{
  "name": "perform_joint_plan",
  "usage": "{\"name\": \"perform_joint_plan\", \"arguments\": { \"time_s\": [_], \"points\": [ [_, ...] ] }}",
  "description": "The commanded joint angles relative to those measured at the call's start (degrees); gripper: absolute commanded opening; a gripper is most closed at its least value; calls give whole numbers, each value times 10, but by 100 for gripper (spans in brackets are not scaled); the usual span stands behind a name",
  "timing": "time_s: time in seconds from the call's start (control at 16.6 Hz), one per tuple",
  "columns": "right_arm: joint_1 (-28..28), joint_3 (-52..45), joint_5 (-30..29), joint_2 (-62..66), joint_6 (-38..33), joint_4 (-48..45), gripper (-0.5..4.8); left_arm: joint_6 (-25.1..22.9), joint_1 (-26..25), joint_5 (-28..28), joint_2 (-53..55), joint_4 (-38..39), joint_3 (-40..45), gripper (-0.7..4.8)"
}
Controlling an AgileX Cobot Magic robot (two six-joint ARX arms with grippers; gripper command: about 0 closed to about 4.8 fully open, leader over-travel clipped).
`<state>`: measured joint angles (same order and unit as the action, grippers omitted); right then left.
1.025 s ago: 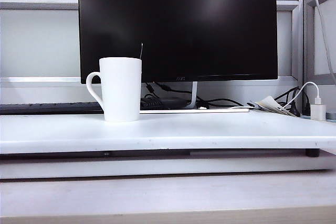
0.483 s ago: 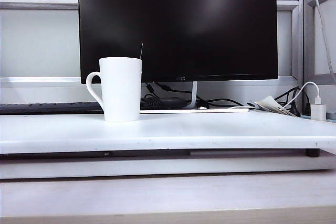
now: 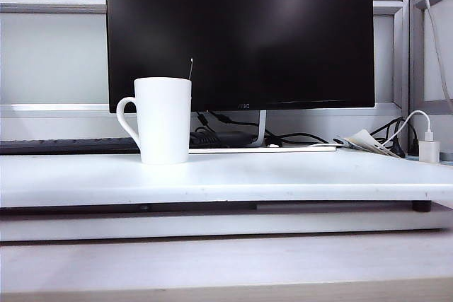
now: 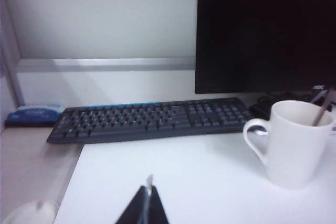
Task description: Pick up a spoon and stir the liquid in the cup.
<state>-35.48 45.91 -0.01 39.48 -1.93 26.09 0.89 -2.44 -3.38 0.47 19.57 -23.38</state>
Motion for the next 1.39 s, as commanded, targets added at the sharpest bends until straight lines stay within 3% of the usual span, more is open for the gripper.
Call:
{"name": "perform_joint_plan", "arguments": {
  "time_s": [0.06,0.48,0.9,1.39],
  "points": [
    [0,1,-1,-2,-2,-6,-8,17,-1,-18,-2,-75,36,-4],
    [0,1,1,-2,-2,-6,-8,51,-1,-18,-2,-192,172,-4],
    [0,1,1,-2,-2,-6,-8,60,-1,-18,-3,-268,227,-4],
    [0,1,1,-2,-2,-6,-8,55,-1,-18,-3,-260,228,-4]
  ]
}}
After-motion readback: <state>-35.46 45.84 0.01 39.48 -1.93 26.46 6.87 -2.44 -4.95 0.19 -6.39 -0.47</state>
